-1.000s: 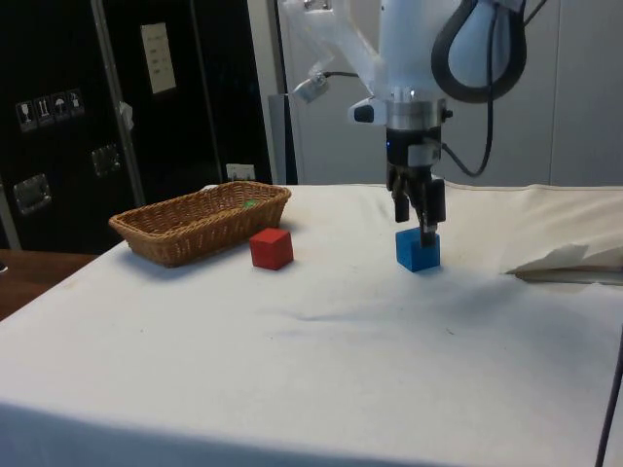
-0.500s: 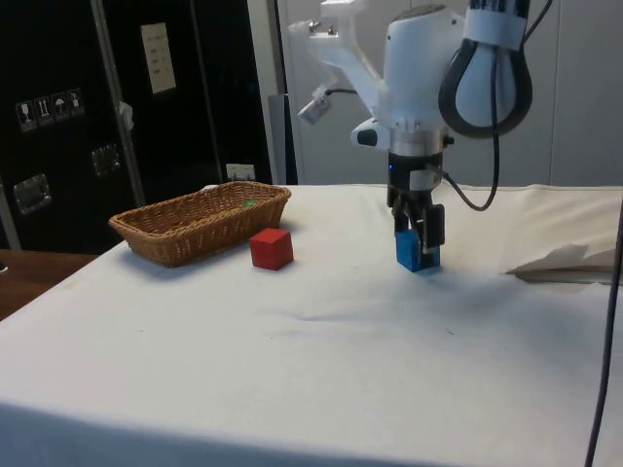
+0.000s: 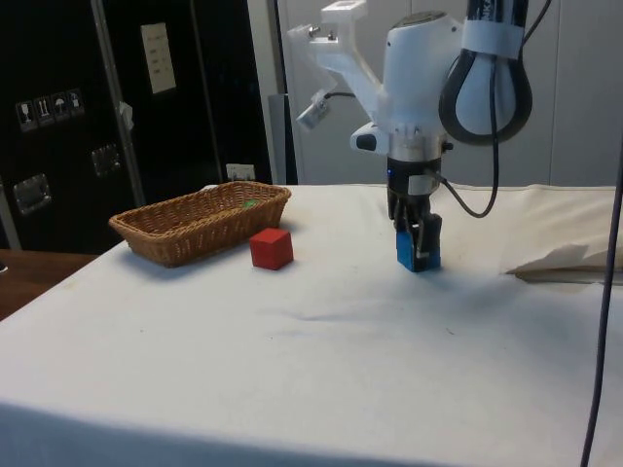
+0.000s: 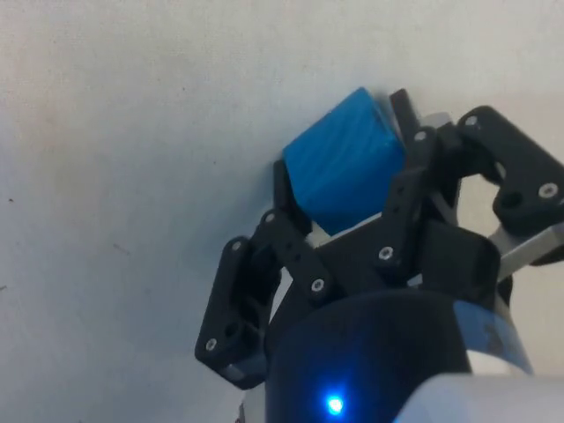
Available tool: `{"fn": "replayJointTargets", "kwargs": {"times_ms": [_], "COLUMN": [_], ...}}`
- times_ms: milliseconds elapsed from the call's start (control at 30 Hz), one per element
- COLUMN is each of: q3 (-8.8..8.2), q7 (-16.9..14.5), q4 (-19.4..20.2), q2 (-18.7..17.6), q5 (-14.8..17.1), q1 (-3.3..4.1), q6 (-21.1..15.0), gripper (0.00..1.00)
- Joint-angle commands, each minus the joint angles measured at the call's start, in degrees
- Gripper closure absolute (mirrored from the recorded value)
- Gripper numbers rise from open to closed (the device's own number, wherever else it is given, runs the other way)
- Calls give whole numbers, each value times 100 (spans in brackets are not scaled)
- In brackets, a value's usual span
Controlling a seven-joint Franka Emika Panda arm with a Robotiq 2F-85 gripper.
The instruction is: Place all non-red objects into the basket.
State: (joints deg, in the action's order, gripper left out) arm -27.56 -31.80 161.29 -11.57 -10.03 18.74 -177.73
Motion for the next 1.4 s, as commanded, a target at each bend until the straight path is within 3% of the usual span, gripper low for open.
{"fn": "replayJointTargets", "kwargs": {"times_ms": [0,33,67,267,300,333,500,567,600,633,767,867,933,1100,1133,1367], "q3": [46,46,46,46,0,46,-86,-115,-29,-120,-120,-52,-86,6,-6,166], "q7": [-11,-11,-11,-11,0,-11,-34,-52,-57,-57,-63,-115,-80,-126,-149,-155], "q4": [46,46,52,52,6,52,11,0,23,-6,-29,17,-92,-223,-178,-453], "q2": [69,69,69,74,6,69,281,418,378,476,699,871,1008,1352,1352,1518], "q5": [23,23,23,23,0,23,-52,-74,0,-86,-115,-17,-138,-34,-29,126], "q1": [-34,-34,-34,-34,0,-34,23,23,-6,23,6,-11,-23,17,0,69], "q6": [-6,-6,-6,-6,0,-6,189,321,235,367,584,659,905,1295,1243,1564], "gripper": [86,97,99,98,98,98,98,98,98,98,98,98,98,98,98,98]}}
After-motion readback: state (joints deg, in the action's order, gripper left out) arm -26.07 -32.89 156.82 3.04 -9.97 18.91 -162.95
